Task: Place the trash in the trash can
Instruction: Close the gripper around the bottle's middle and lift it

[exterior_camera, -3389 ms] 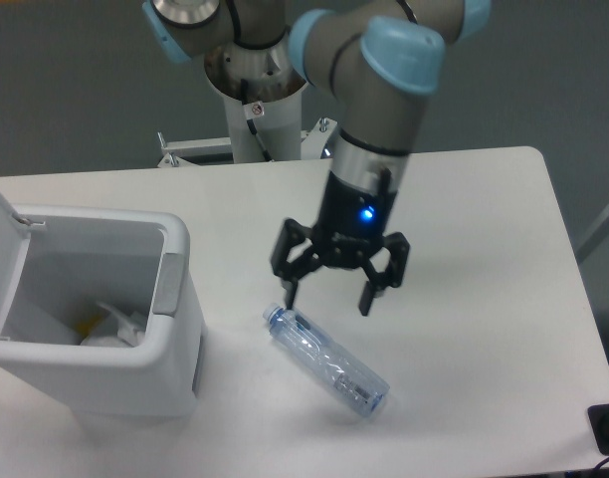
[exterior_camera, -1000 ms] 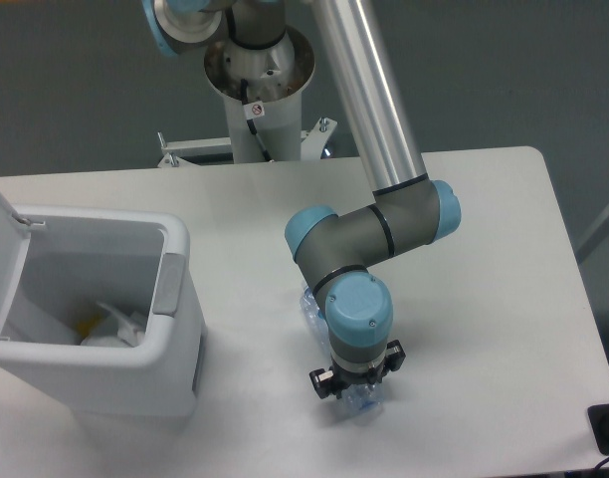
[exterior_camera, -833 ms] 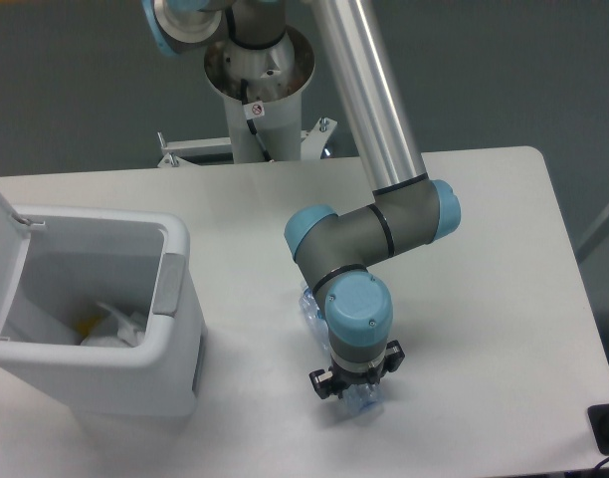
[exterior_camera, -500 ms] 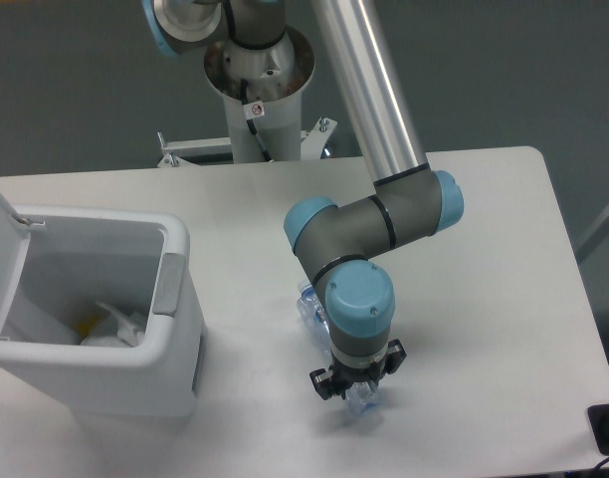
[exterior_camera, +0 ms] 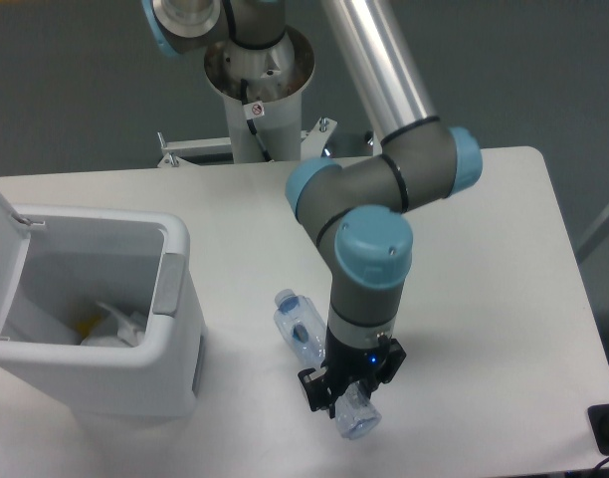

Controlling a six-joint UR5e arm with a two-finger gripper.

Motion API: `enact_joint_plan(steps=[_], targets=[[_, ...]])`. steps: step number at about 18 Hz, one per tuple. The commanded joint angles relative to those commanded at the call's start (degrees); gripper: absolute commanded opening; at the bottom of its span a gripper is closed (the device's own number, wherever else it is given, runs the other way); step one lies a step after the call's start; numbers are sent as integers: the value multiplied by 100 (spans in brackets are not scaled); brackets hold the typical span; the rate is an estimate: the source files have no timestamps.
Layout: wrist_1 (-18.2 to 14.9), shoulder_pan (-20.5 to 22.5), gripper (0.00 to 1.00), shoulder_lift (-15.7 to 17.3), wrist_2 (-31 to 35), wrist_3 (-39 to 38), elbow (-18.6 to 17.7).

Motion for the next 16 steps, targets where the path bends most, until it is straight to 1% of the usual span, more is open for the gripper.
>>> enact_joint_plan(steps=[3,5,6,8,10,12,16], targets=[[9,-9,52,132,-166,-281,263],[17,0,52,141,-369,-282,562],[18,0,52,150,-378,-247,711],[44,0,52,158,-396,-229,1159],[123,0,52,167,-448,-229,1449],[228,35,52,185,-729,-212,1600],[246,62,52,395,-1203,34,1627]])
